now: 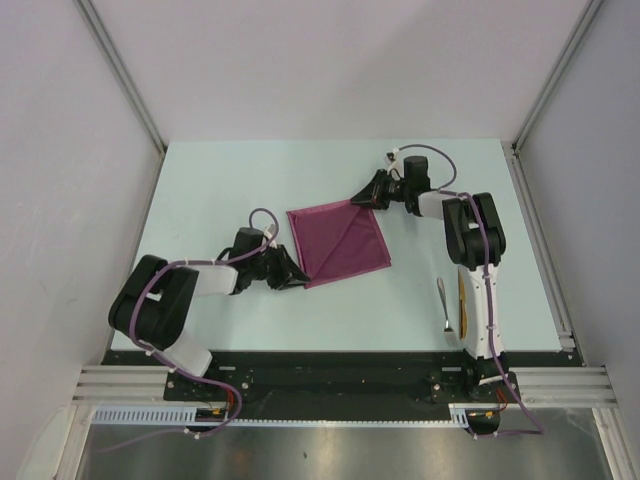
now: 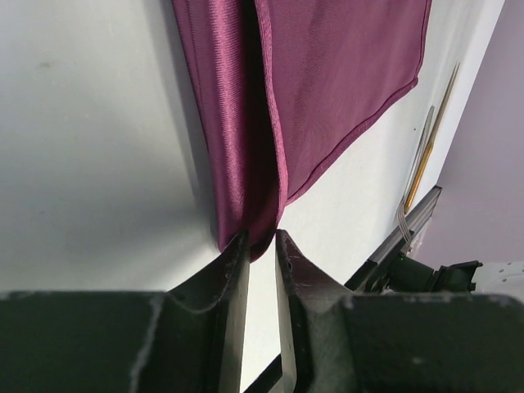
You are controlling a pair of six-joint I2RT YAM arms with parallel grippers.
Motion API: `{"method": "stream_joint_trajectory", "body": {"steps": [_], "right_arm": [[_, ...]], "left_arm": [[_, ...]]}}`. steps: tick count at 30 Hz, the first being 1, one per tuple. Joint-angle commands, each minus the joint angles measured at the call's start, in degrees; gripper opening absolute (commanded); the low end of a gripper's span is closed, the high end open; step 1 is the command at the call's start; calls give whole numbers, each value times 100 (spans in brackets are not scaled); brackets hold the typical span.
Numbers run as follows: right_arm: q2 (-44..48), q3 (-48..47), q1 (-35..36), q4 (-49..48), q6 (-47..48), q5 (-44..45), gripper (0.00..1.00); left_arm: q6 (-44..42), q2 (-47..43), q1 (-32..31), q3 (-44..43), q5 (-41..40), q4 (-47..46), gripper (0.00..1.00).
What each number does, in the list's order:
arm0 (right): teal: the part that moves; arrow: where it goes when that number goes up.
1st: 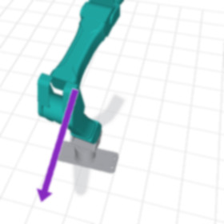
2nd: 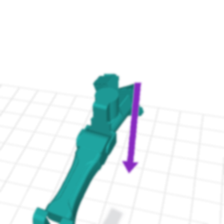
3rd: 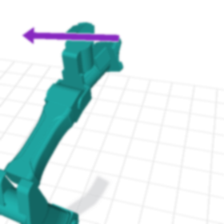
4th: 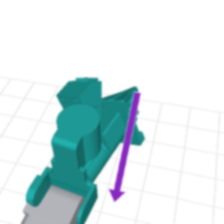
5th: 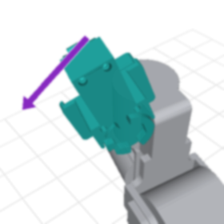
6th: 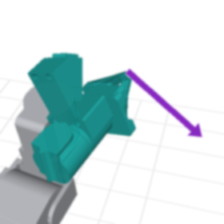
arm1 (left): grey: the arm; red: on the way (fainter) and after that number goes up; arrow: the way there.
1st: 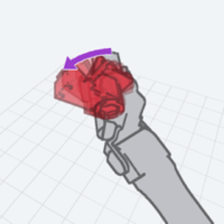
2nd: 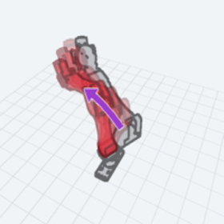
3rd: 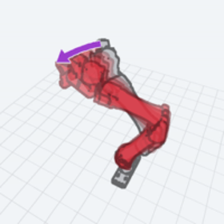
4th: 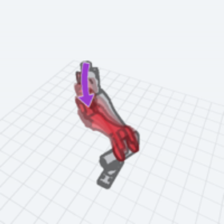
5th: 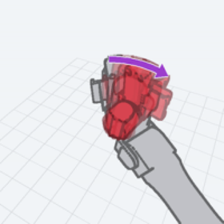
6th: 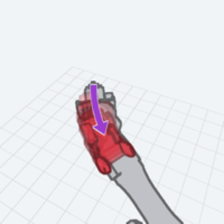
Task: Fold the napkin into a case and place the utensils inside
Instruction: Smooth out the upper triangle-folded napkin at the center of the board.
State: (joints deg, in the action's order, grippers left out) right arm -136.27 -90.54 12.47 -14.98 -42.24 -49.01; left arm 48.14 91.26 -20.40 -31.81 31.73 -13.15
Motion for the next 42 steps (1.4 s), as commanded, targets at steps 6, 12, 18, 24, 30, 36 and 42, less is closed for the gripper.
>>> {"method": "stream_joint_trajectory", "body": {"steps": [6,12,18,24,30,36,42], "right_arm": [[-637,-947,-16,-445,-355,-179,15],[-482,-1107,-17,-304,-374,-267,14],[249,-1211,-87,1651,505,453,31],[1101,-563,-280,1842,814,516,36],[1612,291,-438,1331,708,235,37],[1648,441,-491,1173,691,147,36],[1472,450,-456,980,594,76,35]], "left_arm": [[-155,-284,1,-228,-193,57,41],[-805,-408,388,-1378,-868,1024,62],[-1807,584,388,-3365,-1775,2000,49],[-2668,1999,441,-5158,-1863,3099,53],[-3328,2580,450,-5924,-2109,3634,44],[-3364,3019,450,-6126,-1881,3749,47],[-3311,3213,450,-6197,-1819,3749,38]]}}
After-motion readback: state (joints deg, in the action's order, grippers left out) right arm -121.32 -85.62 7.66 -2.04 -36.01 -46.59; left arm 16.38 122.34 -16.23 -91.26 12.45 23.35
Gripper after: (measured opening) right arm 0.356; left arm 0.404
